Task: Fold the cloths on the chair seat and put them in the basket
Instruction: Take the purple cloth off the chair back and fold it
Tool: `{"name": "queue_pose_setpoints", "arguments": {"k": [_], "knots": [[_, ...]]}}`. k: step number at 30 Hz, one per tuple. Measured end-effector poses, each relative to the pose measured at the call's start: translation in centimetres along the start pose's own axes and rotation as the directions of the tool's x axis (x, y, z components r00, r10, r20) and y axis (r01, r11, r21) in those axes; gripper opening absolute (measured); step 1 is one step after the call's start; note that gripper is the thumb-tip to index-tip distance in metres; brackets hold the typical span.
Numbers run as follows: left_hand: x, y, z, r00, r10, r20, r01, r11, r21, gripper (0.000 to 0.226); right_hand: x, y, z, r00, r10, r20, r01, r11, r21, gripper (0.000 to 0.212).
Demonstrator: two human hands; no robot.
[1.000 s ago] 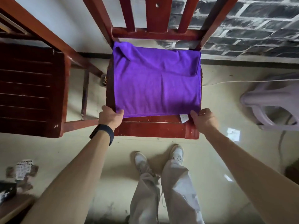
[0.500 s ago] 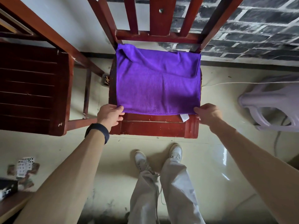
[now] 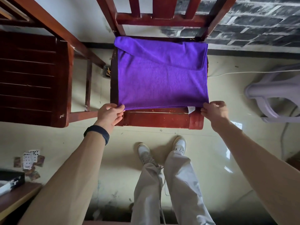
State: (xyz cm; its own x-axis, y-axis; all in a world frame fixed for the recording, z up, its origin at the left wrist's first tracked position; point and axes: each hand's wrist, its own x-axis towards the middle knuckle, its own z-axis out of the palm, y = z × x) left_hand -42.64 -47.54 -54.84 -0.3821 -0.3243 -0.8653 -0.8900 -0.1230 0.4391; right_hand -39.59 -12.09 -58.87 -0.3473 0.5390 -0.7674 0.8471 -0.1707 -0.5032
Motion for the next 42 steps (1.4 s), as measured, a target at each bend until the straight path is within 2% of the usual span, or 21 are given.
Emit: {"name": "queue_pose_setpoints", "arguments": {"k": [3, 5, 7, 9, 11, 12, 14, 16, 17, 18, 21, 22, 24, 26, 28, 30, 33, 38, 40, 42], "knots": [[-1.9, 0.4, -1.2, 0.993, 0.113, 0.032, -0.116, 0.987, 0.108, 0.029, -3.3, -1.4, -2.0, 0.994, -0.069, 0.082, 0.058, 0.990, 0.129, 0.027], [-4.4, 1.2, -2.0, 0.977, 0.192, 0.096, -0.207, 0.961, 0.181, 0.019, -6.1, -2.4, -3.8, 0.973, -0.172, 0.153, 0.150, 0.978, 0.145, 0.025], [-7.0, 2.4, -2.9, 0.957, 0.238, 0.166, -0.271, 0.936, 0.225, 0.011, -8.6, -3.4, -5.7, 0.945, -0.260, 0.197, 0.243, 0.964, 0.103, 0.024], [-9.5, 3.8, -3.9, 0.940, 0.252, 0.228, -0.309, 0.914, 0.263, 0.023, -11.0, -4.5, -7.5, 0.917, -0.332, 0.219, 0.331, 0.943, 0.044, 0.023], [-12.1, 5.4, -5.1, 0.923, 0.249, 0.294, -0.342, 0.881, 0.327, 0.023, -13.5, -5.8, -9.0, 0.882, -0.405, 0.239, 0.427, 0.903, -0.044, 0.017], [-13.4, 6.1, -5.8, 0.903, 0.273, 0.330, -0.398, 0.821, 0.410, 0.023, -14.8, -6.4, -9.7, 0.859, -0.445, 0.254, 0.484, 0.868, -0.115, 0.016], [-15.4, 7.5, -7.2, 0.845, 0.366, 0.390, -0.535, 0.546, 0.645, 0.027, -17.3, -7.4, -10.8, 0.790, -0.538, 0.293, 0.610, 0.734, -0.297, 0.026], [-17.0, 8.9, -8.2, 0.735, 0.527, 0.426, -0.603, 0.221, 0.767, 0.025, -19.3, -8.3, -11.7, 0.647, -0.690, 0.323, 0.746, 0.487, -0.454, 0.027], [-17.8, 9.8, -8.5, 0.667, 0.603, 0.438, -0.616, 0.115, 0.780, 0.022, -20.1, -8.8, -12.0, 0.550, -0.767, 0.331, 0.790, 0.348, -0.505, 0.023], [-18.6, 10.8, -8.9, 0.595, 0.671, 0.442, -0.626, 0.042, 0.779, 0.020, -20.6, -9.3, -12.4, 0.460, -0.824, 0.330, 0.812, 0.240, -0.531, 0.019], [-20.0, 13.8, -9.4, 0.351, 0.812, 0.466, -0.656, -0.142, 0.741, 0.018, -21.0, -11.7, -13.1, 0.250, -0.912, 0.324, 0.836, 0.035, -0.547, 0.010], [-20.3, 14.7, -9.4, 0.291, 0.819, 0.494, -0.648, -0.211, 0.731, 0.020, -20.9, -12.6, -13.2, 0.199, -0.920, 0.337, 0.836, -0.020, -0.548, 0.009], [-20.5, 16.5, -9.3, 0.217, 0.803, 0.555, -0.621, -0.325, 0.713, 0.034, -20.3, -14.2, -13.4, 0.131, -0.912, 0.388, 0.833, -0.111, -0.542, 0.018], [-20.8, 17.9, -9.1, 0.182, 0.813, 0.552, -0.600, -0.353, 0.718, 0.031, -19.4, -15.6, -13.5, 0.074, -0.896, 0.438, 0.807, -0.204, -0.554, 0.032], [-21.2, 18.8, -8.7, 0.130, 0.836, 0.534, -0.587, -0.369, 0.721, 0.024, -18.6, -16.8, -13.6, -0.015, -0.880, 0.475, 0.772, -0.312, -0.554, 0.042], [-21.4, 19.5, -8.4, 0.107, 0.830, 0.547, -0.552, -0.408, 0.727, 0.020, -18.1, -18.0, -13.7, -0.106, -0.857, 0.504, 0.728, -0.412, -0.548, 0.033], [-21.4, 20.4, -8.3, 0.136, 0.821, 0.554, -0.521, -0.417, 0.745, 0.019, -18.0, -19.2, -14.0, -0.188, -0.817, 0.545, 0.660, -0.516, -0.546, 0.025], [-21.5, 19.8, -8.2, 0.079, 0.813, 0.577, -0.520, -0.460, 0.720, 0.014, -18.6, -19.4, -14.5, -0.263, -0.758, 0.597, 0.636, -0.601, -0.484, 0.026], [-21.1, 19.2, -8.4, 0.070, 0.816, 0.574, -0.527, -0.458, 0.716, 0.012, -18.3, -18.6, -14.6, -0.248, -0.723, 0.644, 0.659, -0.614, -0.435, 0.019], [-20.8, 18.6, -8.4, 0.091, 0.808, 0.583, -0.523, -0.459, 0.718, 0.011, -17.9, -17.4, -14.3, -0.192, -0.694, 0.694, 0.708, -0.588, -0.391, 0.017]]}}
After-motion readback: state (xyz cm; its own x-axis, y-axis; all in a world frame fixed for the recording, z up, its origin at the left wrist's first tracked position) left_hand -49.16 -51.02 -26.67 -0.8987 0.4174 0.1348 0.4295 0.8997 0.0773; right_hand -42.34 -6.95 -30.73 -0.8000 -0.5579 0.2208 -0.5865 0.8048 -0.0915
